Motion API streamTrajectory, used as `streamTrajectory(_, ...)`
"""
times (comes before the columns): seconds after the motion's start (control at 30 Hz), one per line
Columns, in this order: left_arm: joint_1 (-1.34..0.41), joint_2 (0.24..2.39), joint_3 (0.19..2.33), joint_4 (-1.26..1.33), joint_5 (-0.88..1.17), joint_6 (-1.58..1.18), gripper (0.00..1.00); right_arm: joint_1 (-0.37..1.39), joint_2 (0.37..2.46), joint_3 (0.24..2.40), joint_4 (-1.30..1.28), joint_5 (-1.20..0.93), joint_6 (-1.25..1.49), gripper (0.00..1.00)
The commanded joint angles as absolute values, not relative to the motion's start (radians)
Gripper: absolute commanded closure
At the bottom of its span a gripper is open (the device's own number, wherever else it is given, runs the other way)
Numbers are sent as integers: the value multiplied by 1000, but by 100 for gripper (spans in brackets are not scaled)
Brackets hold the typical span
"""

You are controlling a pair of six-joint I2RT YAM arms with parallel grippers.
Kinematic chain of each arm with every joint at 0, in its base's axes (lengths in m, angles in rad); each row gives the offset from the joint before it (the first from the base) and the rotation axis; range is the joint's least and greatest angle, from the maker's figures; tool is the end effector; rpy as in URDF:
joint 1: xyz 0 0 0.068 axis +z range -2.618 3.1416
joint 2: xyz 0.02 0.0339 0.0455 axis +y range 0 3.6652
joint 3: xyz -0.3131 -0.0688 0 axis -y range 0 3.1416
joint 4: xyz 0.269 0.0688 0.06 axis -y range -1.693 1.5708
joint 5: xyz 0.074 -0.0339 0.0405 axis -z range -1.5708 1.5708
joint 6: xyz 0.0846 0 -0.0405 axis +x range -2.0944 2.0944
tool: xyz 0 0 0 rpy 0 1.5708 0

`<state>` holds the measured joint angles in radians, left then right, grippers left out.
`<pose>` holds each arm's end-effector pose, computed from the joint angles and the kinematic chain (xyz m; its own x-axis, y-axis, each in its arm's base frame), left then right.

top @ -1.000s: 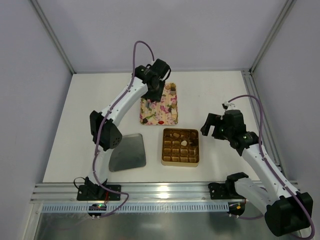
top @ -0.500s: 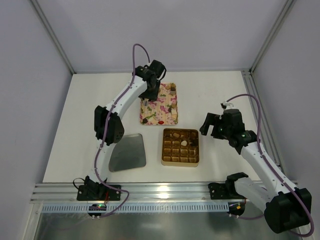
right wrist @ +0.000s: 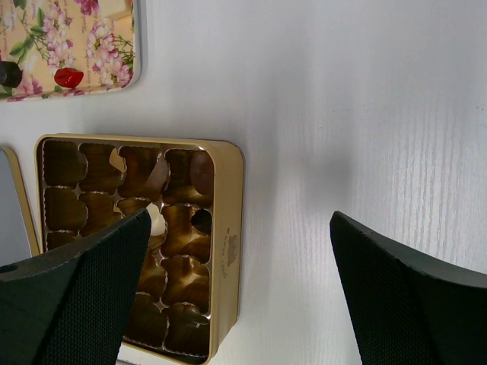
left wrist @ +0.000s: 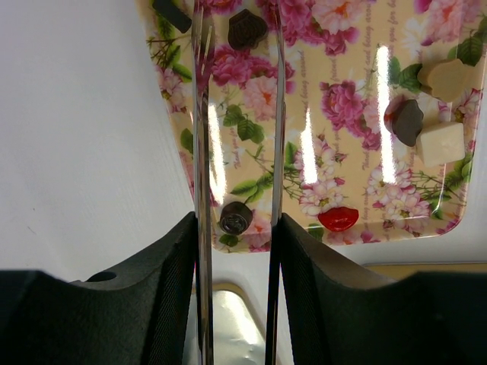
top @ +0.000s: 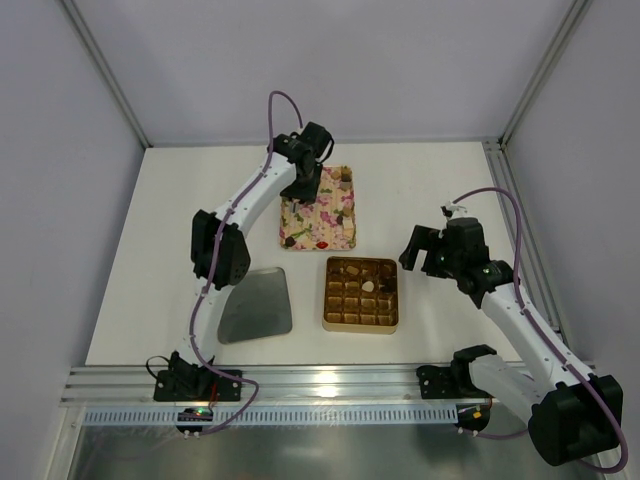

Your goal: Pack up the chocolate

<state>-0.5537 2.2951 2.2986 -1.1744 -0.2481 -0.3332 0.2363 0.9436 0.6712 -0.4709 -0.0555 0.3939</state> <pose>0.4847 -0.2752 0.2652 -0.8805 0.1716 -0.4419 0.1486 0.9851 0.0864 0.2207 0.0580 0.2452 -0.7125 0.2226 -0.6654 0.0000 0.9483 0.3172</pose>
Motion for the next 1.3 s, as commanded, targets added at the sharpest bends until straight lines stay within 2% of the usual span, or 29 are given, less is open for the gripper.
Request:
streamTrajectory(0.0,-546,2272,2295,-1143,-236,-324,55,238,950,689,-431,-61,382,0)
streamTrajectory(0.73,-546,2266,2284,-1170,-210,-318,59,239,951,687,-431,-60,383,0)
streamTrajectory(1.27,-546,2243,2292,-1193,-207,-310,66,238,953,690,-428,-60,382,0)
